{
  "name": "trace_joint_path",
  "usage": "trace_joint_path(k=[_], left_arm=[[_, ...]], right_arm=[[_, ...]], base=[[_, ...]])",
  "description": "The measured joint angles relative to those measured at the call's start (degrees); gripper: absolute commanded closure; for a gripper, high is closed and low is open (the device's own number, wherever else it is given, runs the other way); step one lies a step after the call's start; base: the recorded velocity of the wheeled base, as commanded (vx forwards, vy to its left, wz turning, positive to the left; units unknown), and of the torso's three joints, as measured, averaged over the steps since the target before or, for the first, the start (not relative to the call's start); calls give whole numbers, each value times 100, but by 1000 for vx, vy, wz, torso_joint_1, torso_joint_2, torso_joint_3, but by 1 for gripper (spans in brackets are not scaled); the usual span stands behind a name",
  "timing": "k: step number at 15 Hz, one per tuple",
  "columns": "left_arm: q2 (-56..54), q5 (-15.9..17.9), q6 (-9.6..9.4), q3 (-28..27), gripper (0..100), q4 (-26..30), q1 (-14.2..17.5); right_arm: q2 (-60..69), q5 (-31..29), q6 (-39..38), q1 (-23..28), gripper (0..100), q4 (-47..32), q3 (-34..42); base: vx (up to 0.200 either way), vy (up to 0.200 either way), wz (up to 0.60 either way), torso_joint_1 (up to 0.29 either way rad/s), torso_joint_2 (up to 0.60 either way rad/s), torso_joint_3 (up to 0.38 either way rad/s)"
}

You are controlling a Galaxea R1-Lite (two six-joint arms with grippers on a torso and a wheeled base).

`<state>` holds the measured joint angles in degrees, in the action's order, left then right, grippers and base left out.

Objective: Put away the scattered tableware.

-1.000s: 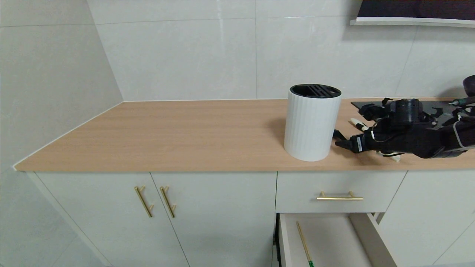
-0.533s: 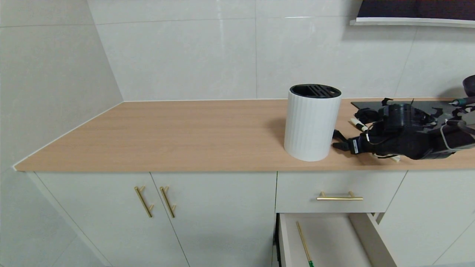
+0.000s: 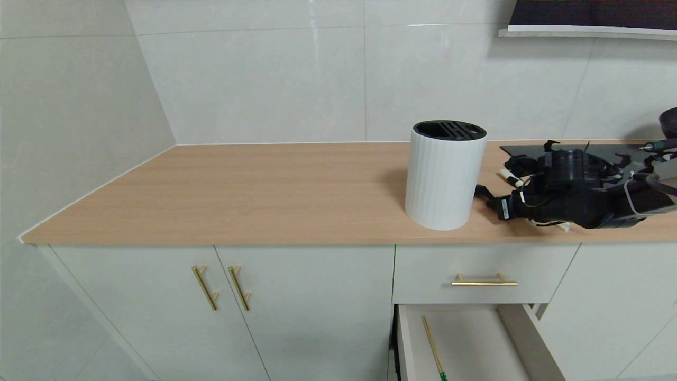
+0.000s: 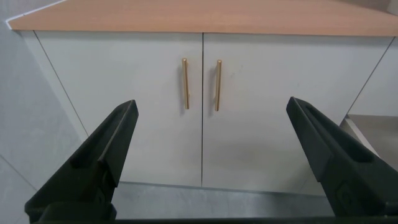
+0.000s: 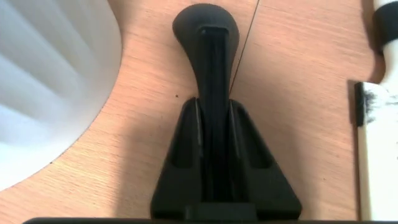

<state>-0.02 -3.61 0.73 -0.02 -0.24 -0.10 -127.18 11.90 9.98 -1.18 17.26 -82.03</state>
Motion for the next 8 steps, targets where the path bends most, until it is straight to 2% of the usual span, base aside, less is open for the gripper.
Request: trace_joint_path(k=[4, 8], left_arm=[[0, 2, 0, 2, 0, 0, 0], [0, 0, 2, 2, 0, 0, 0]], right_arm=[[119, -158, -422, -27, 100, -108, -46], [673, -577, -1006, -27, 100, -846, 17]], base=[[0, 0, 0, 0, 0, 0], [0, 0, 0, 0, 0, 0]])
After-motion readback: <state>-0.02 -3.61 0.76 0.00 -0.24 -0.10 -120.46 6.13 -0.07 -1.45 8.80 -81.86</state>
